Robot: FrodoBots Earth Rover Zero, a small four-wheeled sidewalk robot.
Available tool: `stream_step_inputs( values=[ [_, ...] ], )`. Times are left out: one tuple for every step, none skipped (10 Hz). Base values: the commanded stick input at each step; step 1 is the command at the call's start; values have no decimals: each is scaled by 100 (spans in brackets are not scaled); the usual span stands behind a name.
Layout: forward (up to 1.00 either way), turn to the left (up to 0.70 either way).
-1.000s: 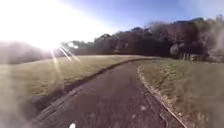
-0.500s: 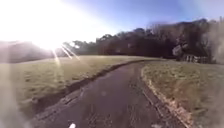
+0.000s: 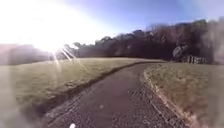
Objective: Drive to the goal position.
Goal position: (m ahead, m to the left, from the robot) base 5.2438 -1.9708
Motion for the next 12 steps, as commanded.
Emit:
stream_step_inputs(
  values=[
    [85,-1],
    [85,-2],
    [85,-23],
    [85,-34],
    [85,-34],
    [85,-34],
    [85,-34],
    [85,-34],
    [85,-22],
    [85,-9],
    [85,-2],
    [85,0]
  ],
)
